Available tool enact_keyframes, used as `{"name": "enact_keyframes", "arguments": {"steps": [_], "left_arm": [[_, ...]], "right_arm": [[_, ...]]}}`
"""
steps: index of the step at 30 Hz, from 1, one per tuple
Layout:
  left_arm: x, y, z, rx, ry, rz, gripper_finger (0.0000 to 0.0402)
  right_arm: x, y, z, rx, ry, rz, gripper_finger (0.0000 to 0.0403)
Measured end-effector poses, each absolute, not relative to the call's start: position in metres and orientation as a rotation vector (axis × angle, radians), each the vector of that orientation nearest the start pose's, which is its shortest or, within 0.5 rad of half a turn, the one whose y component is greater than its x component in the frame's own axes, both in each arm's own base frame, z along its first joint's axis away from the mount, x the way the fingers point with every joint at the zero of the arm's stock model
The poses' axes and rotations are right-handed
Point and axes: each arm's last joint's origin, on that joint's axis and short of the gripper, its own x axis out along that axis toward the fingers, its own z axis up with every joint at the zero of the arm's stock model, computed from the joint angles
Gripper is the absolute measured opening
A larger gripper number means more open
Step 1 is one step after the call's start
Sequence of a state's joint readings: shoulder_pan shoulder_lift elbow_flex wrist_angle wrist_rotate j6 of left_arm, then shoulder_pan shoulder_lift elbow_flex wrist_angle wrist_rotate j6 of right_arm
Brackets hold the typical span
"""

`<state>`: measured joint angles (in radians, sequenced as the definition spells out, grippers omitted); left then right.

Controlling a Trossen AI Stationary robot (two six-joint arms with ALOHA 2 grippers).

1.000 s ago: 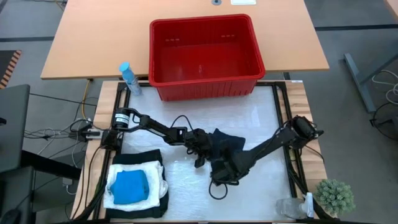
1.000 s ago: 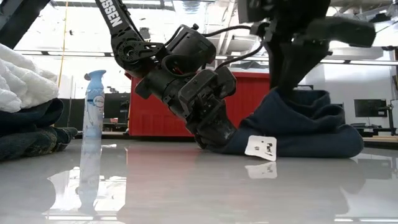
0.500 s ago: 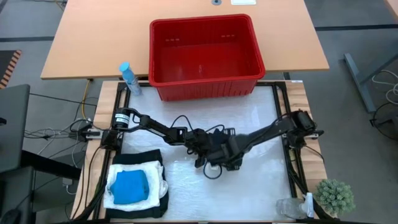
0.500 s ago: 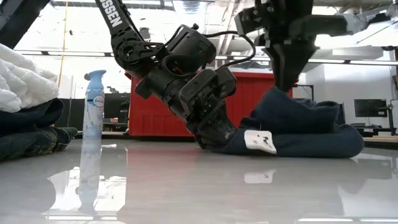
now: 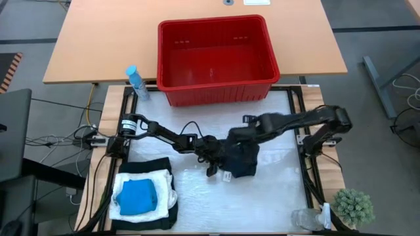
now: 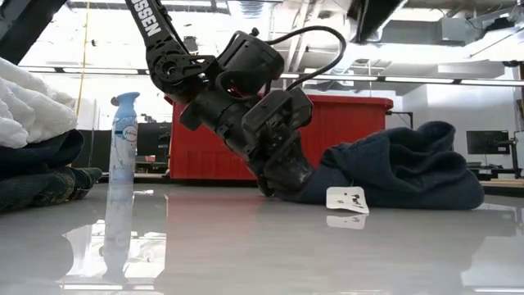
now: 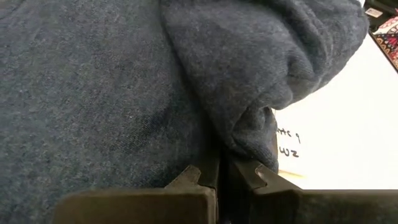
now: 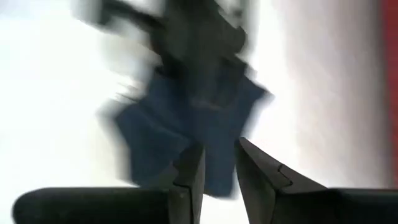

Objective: Fold Laundry from Bin
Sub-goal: Fold the gray shorts from the red bin

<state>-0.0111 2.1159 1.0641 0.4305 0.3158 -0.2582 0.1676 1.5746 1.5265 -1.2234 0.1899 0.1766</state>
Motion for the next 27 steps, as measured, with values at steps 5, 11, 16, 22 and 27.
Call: {"name": "enact_keyframes", "arguments": {"steps": [5,11,16,22,27], "left_arm": [[0.409,-0.013,0.092,-0.365,0.644,-0.222,0.0000],[0.410,-0.013,0.094,-0.379,0.622,-0.216,0.0000],[0.410,-0.013,0.094,-0.389,0.622,-0.211,0.0000],[0.410,-0.013,0.094,-0.407,0.622,-0.204,0.0000],[0.410,-0.013,0.094,-0.408,0.623,-0.204,0.0000]], "right_arm": [[0.277,0.080,0.353,0.029,1.001,0.044,0.0075],[0.278,0.143,0.318,0.039,0.950,0.198,0.0015],[0.296,0.177,0.261,0.048,1.044,0.211,0.0014],[0.316,0.202,0.209,0.000,1.100,0.230,0.0014],[0.322,0.209,0.179,-0.010,1.167,0.183,0.0014]]}}
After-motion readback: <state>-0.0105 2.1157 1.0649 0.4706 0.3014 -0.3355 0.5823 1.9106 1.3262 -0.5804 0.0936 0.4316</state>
